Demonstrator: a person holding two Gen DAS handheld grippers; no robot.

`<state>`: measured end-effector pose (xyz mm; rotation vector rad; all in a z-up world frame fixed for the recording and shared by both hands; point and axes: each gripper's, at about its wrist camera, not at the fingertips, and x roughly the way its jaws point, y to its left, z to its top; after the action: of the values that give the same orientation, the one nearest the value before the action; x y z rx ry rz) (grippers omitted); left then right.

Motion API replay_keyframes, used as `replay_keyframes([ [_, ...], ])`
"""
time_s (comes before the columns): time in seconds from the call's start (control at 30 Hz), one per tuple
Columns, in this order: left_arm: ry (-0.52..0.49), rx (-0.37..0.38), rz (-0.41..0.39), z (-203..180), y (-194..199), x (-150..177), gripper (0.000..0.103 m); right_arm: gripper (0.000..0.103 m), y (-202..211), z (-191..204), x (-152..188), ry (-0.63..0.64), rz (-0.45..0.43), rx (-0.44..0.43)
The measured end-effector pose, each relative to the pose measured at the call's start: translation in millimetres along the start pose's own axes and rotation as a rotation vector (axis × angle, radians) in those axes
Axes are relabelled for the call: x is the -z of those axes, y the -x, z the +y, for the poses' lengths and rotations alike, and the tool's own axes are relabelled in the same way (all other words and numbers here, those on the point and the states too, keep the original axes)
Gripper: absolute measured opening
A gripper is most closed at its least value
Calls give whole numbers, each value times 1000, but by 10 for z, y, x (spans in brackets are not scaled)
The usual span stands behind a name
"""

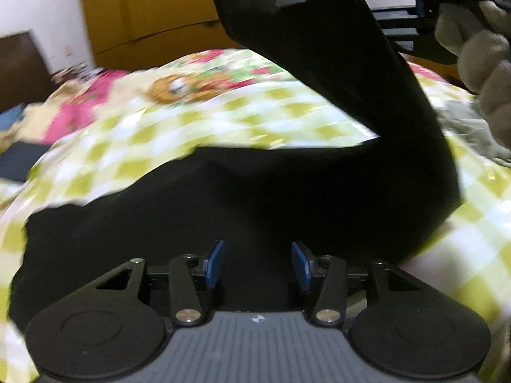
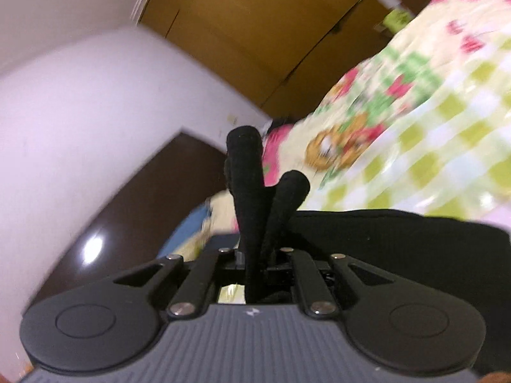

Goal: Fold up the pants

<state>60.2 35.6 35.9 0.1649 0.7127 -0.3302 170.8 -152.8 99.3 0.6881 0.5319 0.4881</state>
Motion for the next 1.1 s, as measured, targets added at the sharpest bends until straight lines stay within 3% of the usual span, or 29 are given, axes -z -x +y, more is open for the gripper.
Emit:
replay_keyframes([
  [0.13, 75, -42, 33, 366, 57, 215, 60, 8, -658, 198, 492, 124, 164, 47],
  [0.33, 78, -89, 62, 531, 222, 484, 60, 15, -1218, 142, 1153, 122, 342, 101],
  [0.6, 63, -102, 67, 602, 310, 482, 62, 28, -986, 226, 1183, 120, 390, -25],
  [0.7, 56, -109, 81, 561, 358, 505, 62, 29, -756, 263, 1177, 111, 407, -86],
  [0.77, 48, -120, 94, 572, 403, 525, 62, 29, -520, 226, 1121, 112, 381, -81],
  [0.83, 37, -138, 96, 590, 454, 547, 62, 29, -232, 105, 1033, 111, 315, -33],
  [0.97, 32, -171, 90, 645, 523, 494, 62, 31, 324, -266, 798, 153, 183, 198],
  [1.03, 34, -177, 69, 656, 515, 412, 62, 31, 460, -433, 788, 181, 188, 307],
  [1.1, 40, -168, 40, 653, 465, 301, 62, 31, 498, -594, 880, 154, 260, 343],
])
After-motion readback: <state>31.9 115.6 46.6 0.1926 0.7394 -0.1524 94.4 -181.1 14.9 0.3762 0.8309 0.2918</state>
